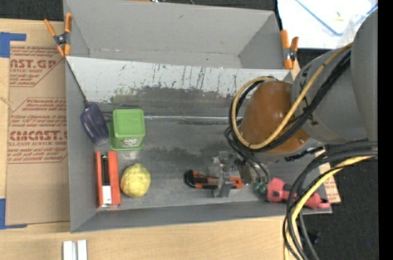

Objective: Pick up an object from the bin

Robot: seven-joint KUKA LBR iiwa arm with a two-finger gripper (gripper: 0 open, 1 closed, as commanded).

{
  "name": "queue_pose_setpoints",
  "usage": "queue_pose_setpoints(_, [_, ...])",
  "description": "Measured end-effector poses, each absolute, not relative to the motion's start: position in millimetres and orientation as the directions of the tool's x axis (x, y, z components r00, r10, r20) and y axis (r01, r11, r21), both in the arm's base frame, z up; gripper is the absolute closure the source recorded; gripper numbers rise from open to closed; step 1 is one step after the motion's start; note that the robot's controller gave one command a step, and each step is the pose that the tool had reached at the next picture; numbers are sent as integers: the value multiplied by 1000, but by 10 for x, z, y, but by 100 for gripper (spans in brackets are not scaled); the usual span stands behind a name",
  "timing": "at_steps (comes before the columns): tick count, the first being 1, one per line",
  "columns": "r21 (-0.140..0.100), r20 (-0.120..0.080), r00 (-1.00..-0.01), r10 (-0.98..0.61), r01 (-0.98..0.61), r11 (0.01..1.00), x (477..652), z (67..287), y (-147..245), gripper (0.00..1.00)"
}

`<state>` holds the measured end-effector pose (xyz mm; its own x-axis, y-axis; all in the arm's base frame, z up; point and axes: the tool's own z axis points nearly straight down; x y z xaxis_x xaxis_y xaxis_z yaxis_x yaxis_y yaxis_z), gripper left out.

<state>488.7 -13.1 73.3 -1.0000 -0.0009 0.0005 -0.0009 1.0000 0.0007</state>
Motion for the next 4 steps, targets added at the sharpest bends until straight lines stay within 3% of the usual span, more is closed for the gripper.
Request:
queue_pose_setpoints(2, [1, 1, -1000, 0, 0, 1000, 4884, 759, -130, 100])
queue_pose_setpoints(3, [1, 5, -1000, 0, 0, 1000, 4872, 878, -128, 100])
queue_pose_setpoints(4, [1, 13, -1000, 0, 0, 1000, 4854, 1181, -127, 100])
